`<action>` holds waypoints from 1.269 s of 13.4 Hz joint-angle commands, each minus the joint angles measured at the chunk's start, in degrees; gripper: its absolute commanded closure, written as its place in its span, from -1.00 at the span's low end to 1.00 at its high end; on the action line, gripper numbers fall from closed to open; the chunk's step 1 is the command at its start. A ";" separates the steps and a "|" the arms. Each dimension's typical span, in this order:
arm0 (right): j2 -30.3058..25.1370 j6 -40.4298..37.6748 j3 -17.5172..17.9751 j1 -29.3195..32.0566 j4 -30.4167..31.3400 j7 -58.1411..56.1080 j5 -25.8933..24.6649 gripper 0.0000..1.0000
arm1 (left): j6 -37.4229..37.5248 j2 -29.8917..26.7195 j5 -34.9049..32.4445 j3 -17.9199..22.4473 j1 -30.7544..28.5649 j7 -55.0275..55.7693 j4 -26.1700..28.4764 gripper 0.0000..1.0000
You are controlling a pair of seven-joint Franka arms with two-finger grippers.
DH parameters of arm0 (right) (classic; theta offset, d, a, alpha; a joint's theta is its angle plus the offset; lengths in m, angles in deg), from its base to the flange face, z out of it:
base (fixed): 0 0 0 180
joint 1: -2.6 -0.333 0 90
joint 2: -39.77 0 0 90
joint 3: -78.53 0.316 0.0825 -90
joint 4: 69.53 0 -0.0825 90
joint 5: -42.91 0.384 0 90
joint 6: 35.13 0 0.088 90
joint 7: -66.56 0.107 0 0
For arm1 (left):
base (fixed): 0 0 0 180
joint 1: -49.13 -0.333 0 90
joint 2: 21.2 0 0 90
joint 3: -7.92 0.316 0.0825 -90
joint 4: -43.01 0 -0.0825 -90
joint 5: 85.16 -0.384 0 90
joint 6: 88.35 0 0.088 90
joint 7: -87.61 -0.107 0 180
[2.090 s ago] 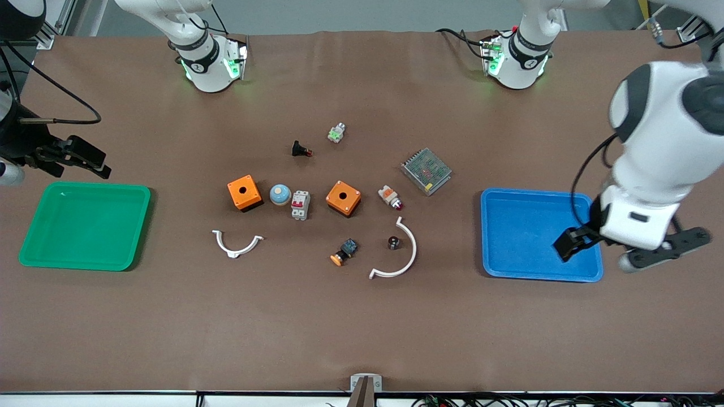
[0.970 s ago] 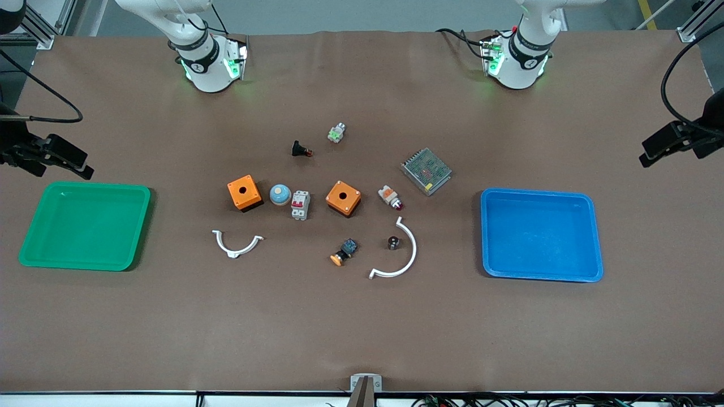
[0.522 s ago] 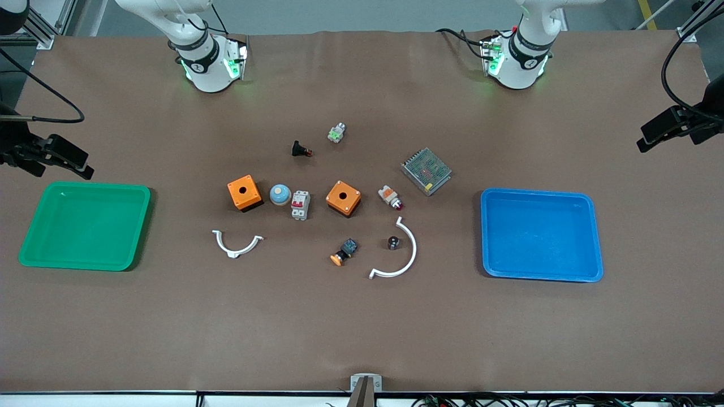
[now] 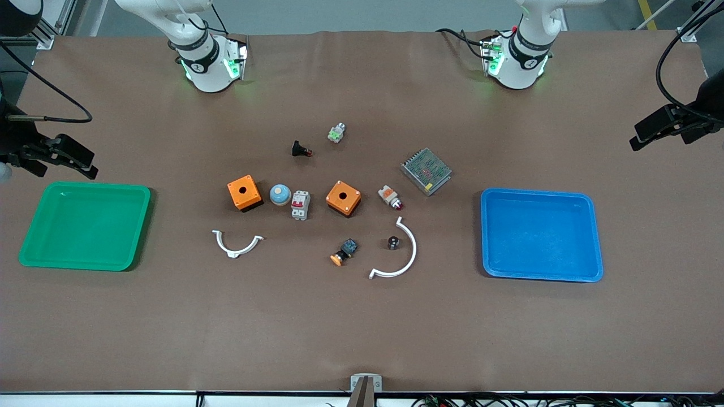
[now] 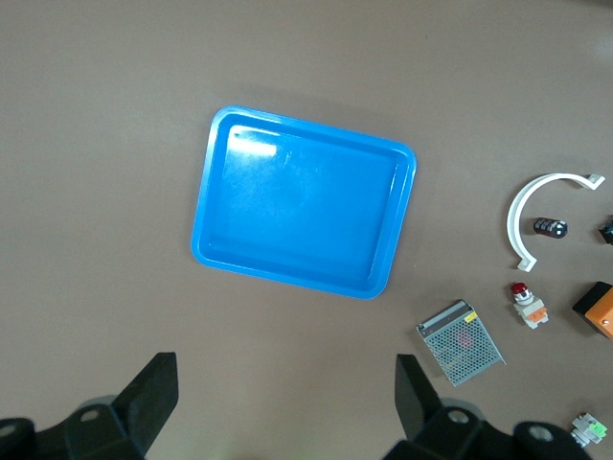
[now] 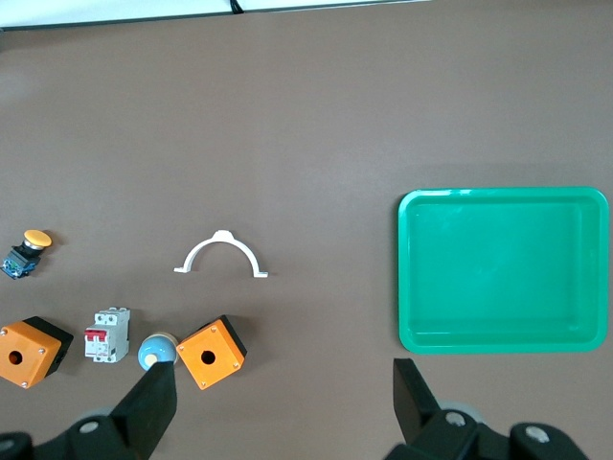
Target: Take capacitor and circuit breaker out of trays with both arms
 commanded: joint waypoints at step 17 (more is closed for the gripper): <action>0.78 -0.91 0.10 0.28 -1.58 0.19 -0.70 -1.00 | 0.51 -0.02 -4.10 -2.95 0.05 -0.64 0.40 -1.00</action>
